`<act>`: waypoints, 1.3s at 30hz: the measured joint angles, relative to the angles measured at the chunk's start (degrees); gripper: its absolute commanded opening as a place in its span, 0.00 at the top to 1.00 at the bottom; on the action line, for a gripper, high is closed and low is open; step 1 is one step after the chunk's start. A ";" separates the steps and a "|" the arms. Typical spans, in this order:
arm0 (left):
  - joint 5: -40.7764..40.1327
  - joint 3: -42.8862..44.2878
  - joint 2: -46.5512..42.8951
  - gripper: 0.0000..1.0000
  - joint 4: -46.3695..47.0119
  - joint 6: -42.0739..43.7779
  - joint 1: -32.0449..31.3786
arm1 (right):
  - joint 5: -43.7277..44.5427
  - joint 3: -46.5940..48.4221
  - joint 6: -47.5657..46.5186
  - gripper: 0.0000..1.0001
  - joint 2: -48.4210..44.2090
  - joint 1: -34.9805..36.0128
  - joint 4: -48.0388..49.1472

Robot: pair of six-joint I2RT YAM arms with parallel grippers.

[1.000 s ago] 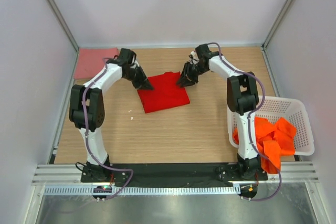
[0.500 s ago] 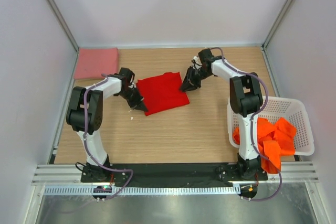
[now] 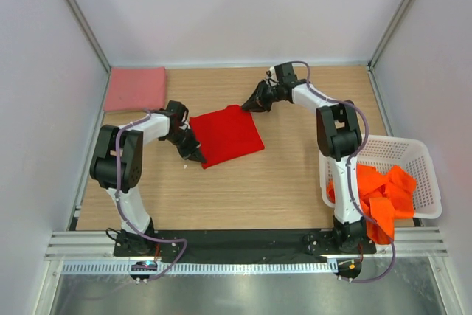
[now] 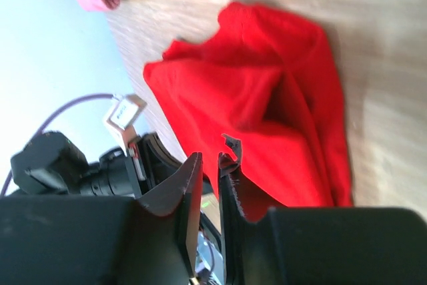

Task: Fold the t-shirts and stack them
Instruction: Fold the tshirt

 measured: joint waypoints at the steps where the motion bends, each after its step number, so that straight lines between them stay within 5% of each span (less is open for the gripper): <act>1: 0.00 -0.04 0.00 1.00 0.07 0.22 -0.07 | -0.15 0.39 1.20 0.80 0.98 0.24 1.46; 10: 0.37 -0.92 0.00 1.00 1.38 0.61 -0.09 | -1.18 2.84 11.32 0.84 10.01 1.29 12.94; 18: 0.96 -1.44 0.00 1.00 2.10 0.70 -0.09 | -0.09 15.43 18.49 0.86 20.26 1.33 19.89; 21: 1.09 -1.36 -0.09 0.92 2.01 1.03 -0.09 | 0.35 17.31 19.19 0.85 21.24 1.33 20.06; 23: 0.92 -0.98 -0.50 0.79 1.57 1.75 -0.11 | 0.42 17.90 18.97 0.82 21.24 1.25 19.04; 26: -0.17 1.33 -1.75 0.73 -0.39 2.54 -0.22 | 0.92 18.60 16.87 0.76 20.59 0.83 15.17; 33: -1.44 14.03 -4.87 0.80 -2.32 3.89 1.38 | 3.15 19.45 5.62 0.63 12.61 -0.02 -3.48; 39: 1.38 22.16 1.16 0.86 -1.99 3.80 5.20 | 2.54 13.35 -3.23 0.73 0.98 -0.28 -9.35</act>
